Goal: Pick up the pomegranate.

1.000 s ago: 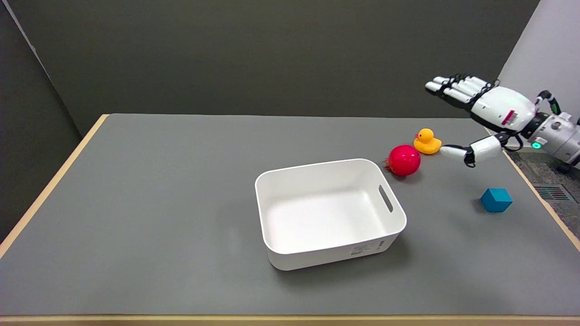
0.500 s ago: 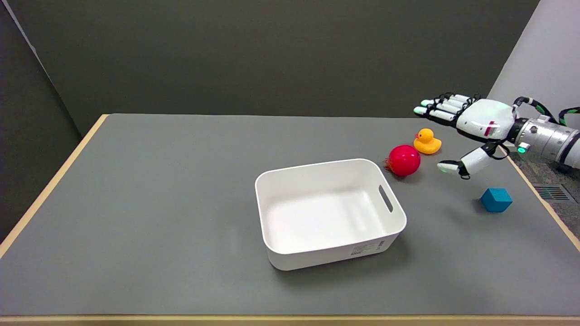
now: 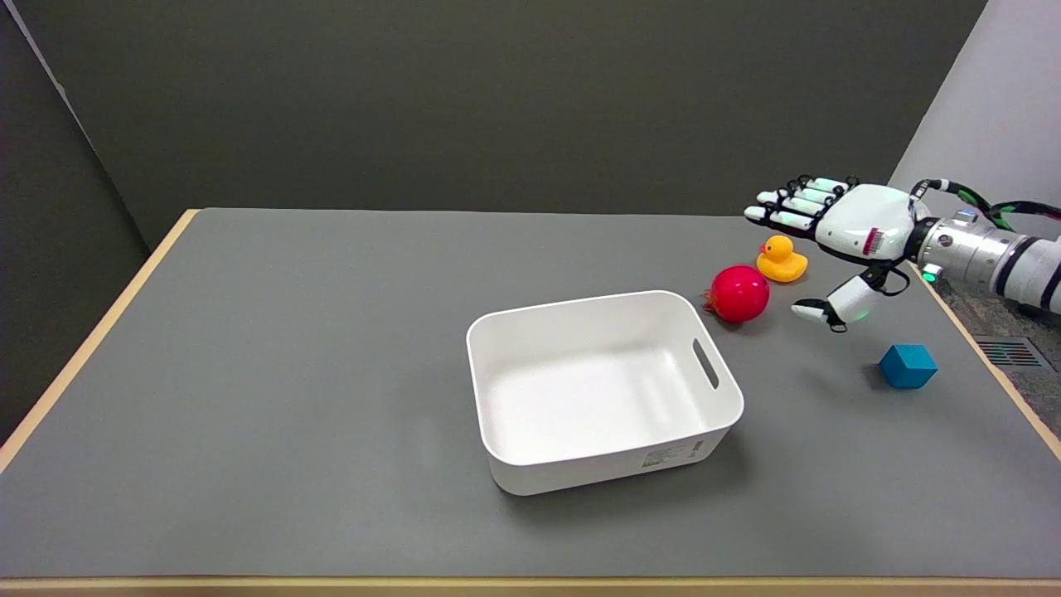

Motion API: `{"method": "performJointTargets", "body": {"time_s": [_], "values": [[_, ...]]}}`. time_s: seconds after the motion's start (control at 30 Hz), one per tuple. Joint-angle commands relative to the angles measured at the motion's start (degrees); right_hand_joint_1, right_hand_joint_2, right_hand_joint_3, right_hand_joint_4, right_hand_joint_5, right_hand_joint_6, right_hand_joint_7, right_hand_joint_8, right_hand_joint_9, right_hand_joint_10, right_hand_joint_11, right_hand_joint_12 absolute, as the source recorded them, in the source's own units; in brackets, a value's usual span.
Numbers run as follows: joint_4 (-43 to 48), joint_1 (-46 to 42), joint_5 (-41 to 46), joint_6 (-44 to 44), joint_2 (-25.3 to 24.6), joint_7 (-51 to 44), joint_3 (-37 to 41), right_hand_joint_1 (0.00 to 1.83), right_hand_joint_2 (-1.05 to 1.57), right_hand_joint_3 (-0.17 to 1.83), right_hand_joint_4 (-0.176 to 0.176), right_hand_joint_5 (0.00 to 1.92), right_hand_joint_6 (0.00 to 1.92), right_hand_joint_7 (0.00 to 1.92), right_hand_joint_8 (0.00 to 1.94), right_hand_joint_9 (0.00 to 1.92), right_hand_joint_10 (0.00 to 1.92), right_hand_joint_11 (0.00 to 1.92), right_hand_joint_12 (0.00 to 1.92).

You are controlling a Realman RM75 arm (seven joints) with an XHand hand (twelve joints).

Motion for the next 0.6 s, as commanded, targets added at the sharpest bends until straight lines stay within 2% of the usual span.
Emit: {"method": "performJointTargets", "body": {"time_s": [0.03, 0.13, 0.2, 0.6], "values": [[2.48, 12.88, -1.2, -7.11, -3.95, -1.54, -12.88, 0.38, 0.51, 0.93, 0.033, 0.0, 0.0, 0.0, 0.01, 0.0, 0.33, 0.0, 0.81], [-0.11, 22.52, -1.36, -6.96, -4.54, -1.4, -23.59, 0.37, 0.51, 0.93, 0.037, 0.0, 0.0, 0.0, 0.03, 0.0, 0.34, 0.0, 0.82], [-1.38, 26.31, -1.37, -6.08, -4.55, -1.36, -27.45, 0.37, 0.52, 0.93, 0.035, 0.0, 0.0, 0.0, 0.04, 0.0, 0.35, 0.0, 0.85], [-1.39, 24.28, -0.95, -4.91, -4.54, 0.56, -26.68, 0.33, 0.51, 0.95, 0.029, 0.0, 0.0, 0.0, 0.1, 0.01, 0.4, 0.01, 0.88]]}}
